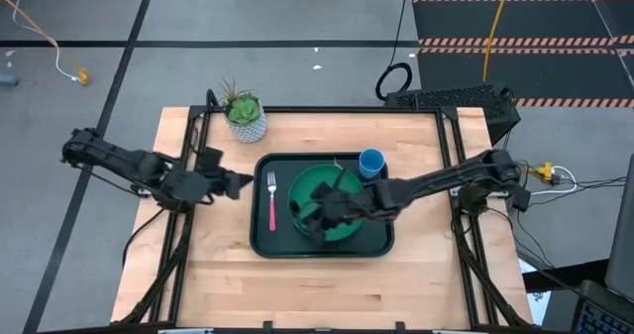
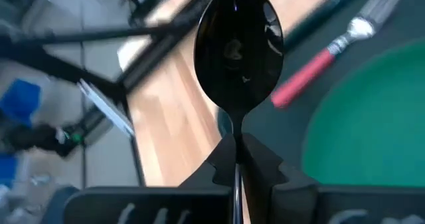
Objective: Pick and place plate/cup/fork/spoon on tray
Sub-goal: Put the black spoon on the dark green serving tray to the right of the pink fork
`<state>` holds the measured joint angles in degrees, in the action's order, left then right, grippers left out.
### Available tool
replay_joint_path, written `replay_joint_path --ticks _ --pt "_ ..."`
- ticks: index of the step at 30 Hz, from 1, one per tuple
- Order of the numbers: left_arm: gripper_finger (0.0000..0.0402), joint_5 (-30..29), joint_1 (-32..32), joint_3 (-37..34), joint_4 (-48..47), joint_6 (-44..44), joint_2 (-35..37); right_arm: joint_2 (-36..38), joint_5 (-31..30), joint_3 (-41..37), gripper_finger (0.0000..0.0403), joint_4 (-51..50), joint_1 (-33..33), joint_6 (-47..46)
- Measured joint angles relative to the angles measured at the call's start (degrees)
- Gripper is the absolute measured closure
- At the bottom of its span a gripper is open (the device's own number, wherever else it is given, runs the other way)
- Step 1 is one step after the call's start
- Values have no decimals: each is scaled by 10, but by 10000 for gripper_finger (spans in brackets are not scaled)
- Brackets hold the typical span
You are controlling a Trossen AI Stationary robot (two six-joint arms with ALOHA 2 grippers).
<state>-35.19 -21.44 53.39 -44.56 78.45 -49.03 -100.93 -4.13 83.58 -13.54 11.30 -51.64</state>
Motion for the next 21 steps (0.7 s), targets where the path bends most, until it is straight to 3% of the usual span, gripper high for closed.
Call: replay_joint_path --ticks 10,21 --pt "316 -3 1 0 -142 25 26 -128 56 107 403 14 -51 -57" --pt "316 -10 1 0 -237 27 35 -205 60 108 403 33 -70 -260"
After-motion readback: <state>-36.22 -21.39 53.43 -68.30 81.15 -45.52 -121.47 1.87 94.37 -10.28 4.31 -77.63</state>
